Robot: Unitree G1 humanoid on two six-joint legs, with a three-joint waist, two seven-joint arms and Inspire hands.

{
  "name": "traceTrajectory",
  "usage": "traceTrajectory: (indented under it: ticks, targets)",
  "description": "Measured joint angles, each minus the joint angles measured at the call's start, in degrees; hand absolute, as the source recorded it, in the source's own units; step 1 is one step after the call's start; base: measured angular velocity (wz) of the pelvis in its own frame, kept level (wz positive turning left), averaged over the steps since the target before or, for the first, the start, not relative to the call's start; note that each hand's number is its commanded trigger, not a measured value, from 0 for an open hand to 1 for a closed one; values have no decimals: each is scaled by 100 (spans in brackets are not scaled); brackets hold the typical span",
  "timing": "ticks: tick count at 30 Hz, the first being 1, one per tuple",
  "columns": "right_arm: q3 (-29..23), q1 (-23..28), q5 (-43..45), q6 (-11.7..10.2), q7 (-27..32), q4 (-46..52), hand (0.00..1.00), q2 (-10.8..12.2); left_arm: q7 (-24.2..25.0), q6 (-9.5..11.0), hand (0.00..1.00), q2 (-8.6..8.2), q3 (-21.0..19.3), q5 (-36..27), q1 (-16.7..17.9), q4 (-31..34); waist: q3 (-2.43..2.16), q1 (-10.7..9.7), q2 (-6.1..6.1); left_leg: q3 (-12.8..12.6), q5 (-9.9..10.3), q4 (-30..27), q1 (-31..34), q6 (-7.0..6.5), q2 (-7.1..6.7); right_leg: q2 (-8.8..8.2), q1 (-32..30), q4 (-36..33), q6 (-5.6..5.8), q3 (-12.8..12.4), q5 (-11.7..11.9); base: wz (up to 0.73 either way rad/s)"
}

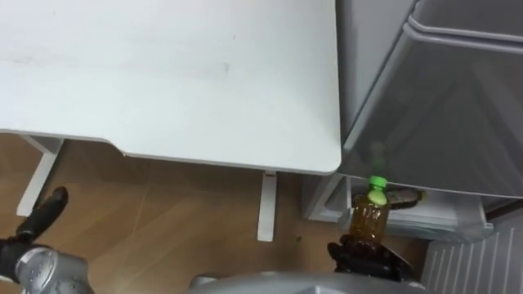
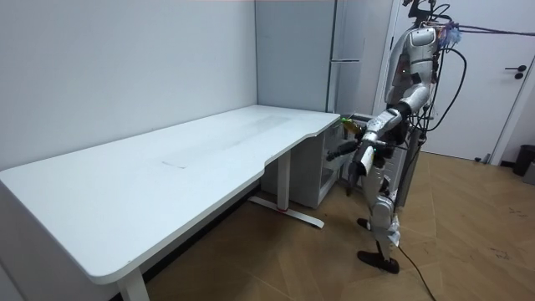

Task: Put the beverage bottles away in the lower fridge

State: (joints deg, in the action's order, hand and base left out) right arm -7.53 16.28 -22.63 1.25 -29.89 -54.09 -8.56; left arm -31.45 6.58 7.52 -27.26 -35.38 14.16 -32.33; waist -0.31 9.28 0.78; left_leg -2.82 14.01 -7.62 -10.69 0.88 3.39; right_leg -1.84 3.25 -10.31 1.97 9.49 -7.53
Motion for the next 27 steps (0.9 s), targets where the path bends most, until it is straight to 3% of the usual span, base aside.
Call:
traceTrajectory:
  ticks: [4, 5, 9, 11, 15, 21, 27]
  targets:
    - [-65, -18, -454, 3, 162, -307, 100, -42, -38, 11, 0, 9, 68, -1, 73, -548, 0, -46, 1, 34, 3, 17, -18, 1, 6, 10, 70, 75, 8, 28, 9, 6]
    - [-88, -89, -515, 5, 178, -435, 100, -63, 5, 24, 0, 42, 156, 1, 123, -773, 21, -105, -20, 32, 3, 20, -6, 2, 6, 8, 60, 71, 8, 28, 8, 0]
    - [-227, -226, -654, 1, 171, -806, 100, -107, 485, 18, 0, 99, 519, 155, 292, -1527, 34, -218, -29, 17, 12, 34, 3, 2, 5, 10, 42, 71, 17, 15, -3, 0]
    - [-280, -278, -738, 0, 171, -978, 100, -122, 720, 3, 0, 101, 534, 351, 307, -1934, 35, -259, -35, 15, 25, 33, 5, -1, 8, 17, 40, 73, 18, 9, -3, 0]
    - [-212, -322, -1194, -3, 215, -1222, 100, -138, 1307, -58, 0, 105, 977, 928, 273, -2628, 38, -294, -43, -5, 35, 25, 6, -3, 14, 18, 40, 72, 18, 15, -3, 0]
    - [105, -467, -2019, 9, 483, -1474, 100, -127, 1847, -272, 0, 42, 1488, 1803, 169, -2978, 45, -344, -50, -22, 50, 14, 15, 2, 23, 31, 28, 68, 16, -9, -1, 0]
    - [307, -651, -3358, 136, 803, -1519, 100, 19, 2374, -471, 0, 20, 2244, 2643, -147, -2983, 35, -602, 22, -14, 49, -25, 195, 1, 19, 28, -133, 36, 7, -19, 7, 0]
